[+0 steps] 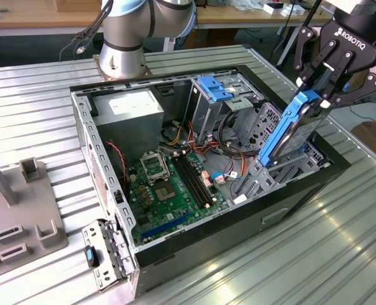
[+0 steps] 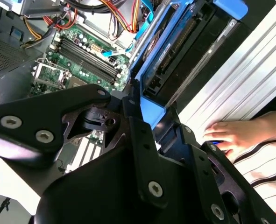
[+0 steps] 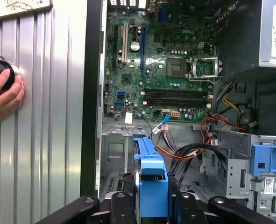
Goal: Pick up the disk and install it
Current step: 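Pick up the disk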
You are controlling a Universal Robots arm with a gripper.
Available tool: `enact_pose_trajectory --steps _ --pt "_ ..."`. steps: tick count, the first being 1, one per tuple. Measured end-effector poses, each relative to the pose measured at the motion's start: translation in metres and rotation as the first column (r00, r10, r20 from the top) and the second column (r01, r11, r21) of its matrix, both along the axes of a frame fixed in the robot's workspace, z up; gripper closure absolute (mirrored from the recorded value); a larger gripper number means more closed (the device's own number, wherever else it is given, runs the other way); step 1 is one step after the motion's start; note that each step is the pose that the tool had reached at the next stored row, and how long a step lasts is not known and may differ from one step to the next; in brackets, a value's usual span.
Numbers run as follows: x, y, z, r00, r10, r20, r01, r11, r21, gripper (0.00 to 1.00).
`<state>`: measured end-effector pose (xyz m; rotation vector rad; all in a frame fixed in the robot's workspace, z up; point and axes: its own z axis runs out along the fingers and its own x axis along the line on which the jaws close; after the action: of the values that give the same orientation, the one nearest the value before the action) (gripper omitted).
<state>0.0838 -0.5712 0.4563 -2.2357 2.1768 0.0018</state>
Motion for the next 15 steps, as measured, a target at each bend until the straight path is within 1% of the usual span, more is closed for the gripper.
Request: enact_pose_trajectory --steps 5,10,11,13,15 --pt "0.0001 0.0 0.0 1.0 0.0 0.0 0.0 1.0 0.0001 0.63" --pt "0.0002 0.0 0.0031 1.0 -0.002 0.0001 0.002 1.0 0.0006 0.63" --pt "0.0001 0.0 0.0041 1.0 -0.006 0.0 0.006 1.0 0.0003 0.63" --pt "0.0001 -0.0001 0.0042 1.0 -0.008 0.0 0.008 1.0 0.0 0.63" --pt "0.0 -0.0005 0.0035 0.9998 -0.02 0.0 0.02 0.9998 0.0 0.63"
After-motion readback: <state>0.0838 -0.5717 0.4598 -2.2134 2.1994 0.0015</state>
